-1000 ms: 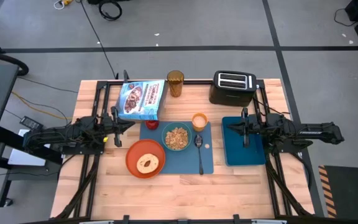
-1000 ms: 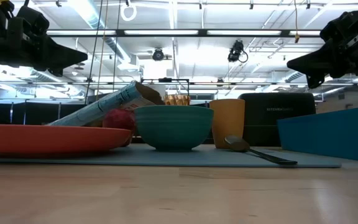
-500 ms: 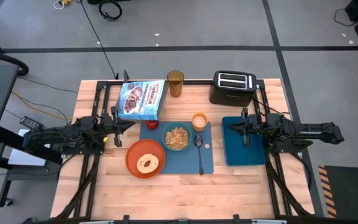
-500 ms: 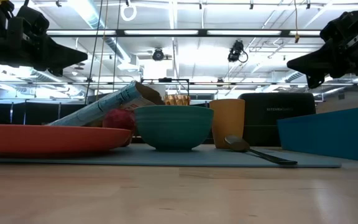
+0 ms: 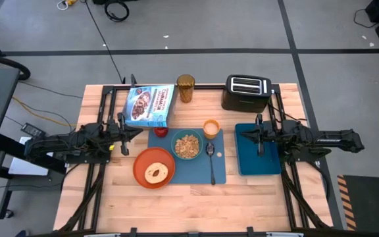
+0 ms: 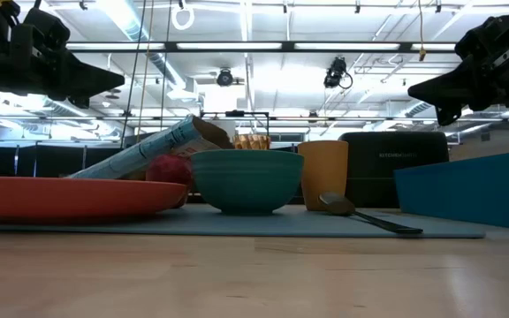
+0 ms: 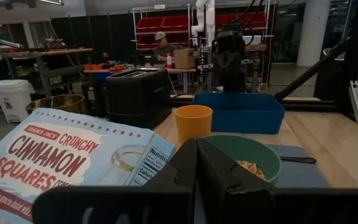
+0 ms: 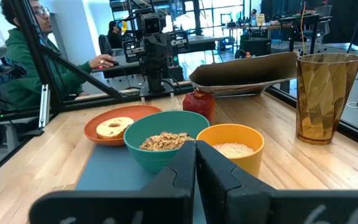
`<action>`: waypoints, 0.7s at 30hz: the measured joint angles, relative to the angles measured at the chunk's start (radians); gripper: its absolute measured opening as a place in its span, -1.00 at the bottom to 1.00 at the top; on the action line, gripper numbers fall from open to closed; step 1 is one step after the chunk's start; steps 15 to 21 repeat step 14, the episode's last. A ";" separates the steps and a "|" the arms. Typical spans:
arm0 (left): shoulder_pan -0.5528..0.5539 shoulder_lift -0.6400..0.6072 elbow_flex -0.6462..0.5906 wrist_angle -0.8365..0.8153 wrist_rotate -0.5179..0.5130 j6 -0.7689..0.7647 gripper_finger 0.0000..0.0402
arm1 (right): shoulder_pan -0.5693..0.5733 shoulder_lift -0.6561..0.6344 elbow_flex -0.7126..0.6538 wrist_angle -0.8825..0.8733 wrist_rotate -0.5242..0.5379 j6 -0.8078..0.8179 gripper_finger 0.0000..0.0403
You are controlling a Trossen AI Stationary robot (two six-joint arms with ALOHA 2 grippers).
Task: Arrange a breakfast setting
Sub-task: Return to Home Position
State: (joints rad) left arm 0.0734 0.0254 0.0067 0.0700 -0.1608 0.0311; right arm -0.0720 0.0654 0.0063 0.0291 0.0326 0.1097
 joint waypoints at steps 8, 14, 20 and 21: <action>0.000 0.000 0.000 0.000 0.000 0.000 -0.93 | 0.000 0.000 0.000 0.000 0.000 0.000 -0.89; 0.000 0.000 0.000 0.000 0.000 -0.001 -0.93 | 0.000 0.000 0.000 0.000 0.000 0.000 -0.89; 0.000 0.000 0.000 0.000 0.000 -0.001 -0.93 | 0.000 0.000 0.000 0.000 0.000 0.000 -0.89; 0.000 0.000 0.000 0.000 0.000 -0.001 -0.93 | 0.000 0.000 0.000 0.000 0.000 0.000 -0.89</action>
